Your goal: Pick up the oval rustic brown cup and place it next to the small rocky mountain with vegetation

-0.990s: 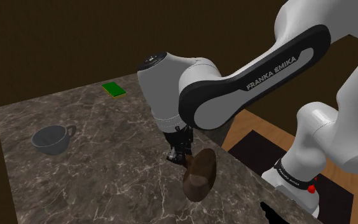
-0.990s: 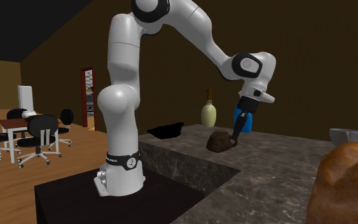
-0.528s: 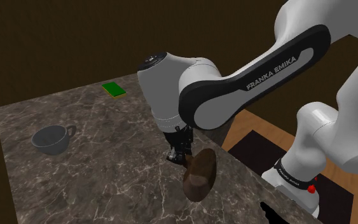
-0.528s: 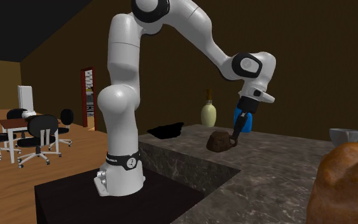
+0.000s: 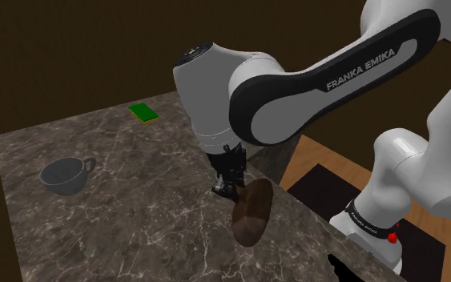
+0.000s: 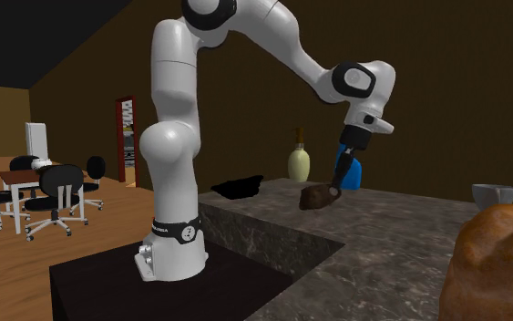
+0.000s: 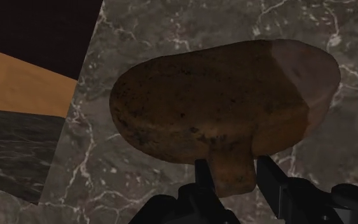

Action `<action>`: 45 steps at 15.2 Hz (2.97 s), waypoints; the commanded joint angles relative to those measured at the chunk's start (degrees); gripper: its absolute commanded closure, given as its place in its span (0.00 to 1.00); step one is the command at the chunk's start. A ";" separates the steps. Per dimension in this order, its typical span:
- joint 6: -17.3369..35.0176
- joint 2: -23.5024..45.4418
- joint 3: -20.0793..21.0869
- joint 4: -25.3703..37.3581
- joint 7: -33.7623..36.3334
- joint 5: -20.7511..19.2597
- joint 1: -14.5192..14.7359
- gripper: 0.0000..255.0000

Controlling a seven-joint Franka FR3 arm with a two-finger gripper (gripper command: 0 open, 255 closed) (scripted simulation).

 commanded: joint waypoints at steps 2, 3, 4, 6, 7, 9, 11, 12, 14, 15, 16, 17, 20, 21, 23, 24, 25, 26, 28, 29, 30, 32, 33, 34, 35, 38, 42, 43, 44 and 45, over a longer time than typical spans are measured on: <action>-2.50 -0.85 -0.02 1.65 -0.06 0.04 -0.03 1.00; -3.25 -1.15 -0.02 2.09 -0.07 0.06 -0.03 1.00; -4.00 -1.44 -0.03 2.55 -0.08 0.08 -0.03 1.00; -5.49 -1.99 -0.04 3.50 -0.09 0.11 -0.04 1.00; -6.24 -2.25 -0.04 3.99 -0.10 0.12 -0.04 1.00; -7.74 -2.72 -0.05 5.02 -0.12 0.15 -0.05 1.00; -9.24 -3.15 -0.06 6.09 -0.13 0.17 -0.06 1.00; -10.00 -3.35 -0.06 6.65 -0.13 0.18 -0.06 1.00; -11.50 -3.71 -0.07 7.80 -0.14 0.20 -0.07 1.00; -12.25 -3.87 -0.08 8.39 -0.14 0.21 -0.07 1.00; -13.01 -4.02 -0.08 9.00 -0.14 0.21 -0.07 1.00; -13.76 -4.16 -0.09 9.61 -0.14 0.22 -0.08 1.00; -15.24 -4.32 0.62 10.95 1.16 0.76 0.59 1.00; -15.23 -4.19 1.34 11.10 2.47 1.28 1.26 1.00; -15.20 -3.76 2.78 11.59 5.09 2.28 2.60 1.00; -15.18 -3.46 3.49 11.94 6.41 2.76 3.27 1.00; -15.15 -3.11 4.20 12.34 7.73 3.23 3.94 1.00; -15.13 -2.70 4.92 12.81 9.06 3.67 4.61 1.00; -15.07 -1.71 6.31 13.93 11.72 4.50 5.96 1.00; -15.04 -1.13 7.00 14.60 13.06 4.87 6.64 1.00; -15.02 -0.50 7.69 15.32 14.40 5.21 7.32 1.00; -14.98 0.94 9.03 16.98 17.09 5.81 8.70 1.00; -14.97 1.74 9.68 17.90 18.45 6.05 9.39 1.00; -14.97 2.60 10.32 18.90 19.80 6.27 10.10 1.00; -14.98 3.51 10.94 19.97 21.16 6.44 10.82 1.00; -13.50 4.04 11.15 19.06 21.49 6.44 11.11 1.00; -10.56 4.58 11.16 16.63 21.24 6.33 11.16 1.00; -9.83 4.77 11.17 16.08 21.18 6.30 11.18 1.00; -9.10 4.95 11.17 15.52 21.13 6.26 11.20 1.00; -8.37 5.14 11.17 14.98 21.08 6.22 11.22 1.00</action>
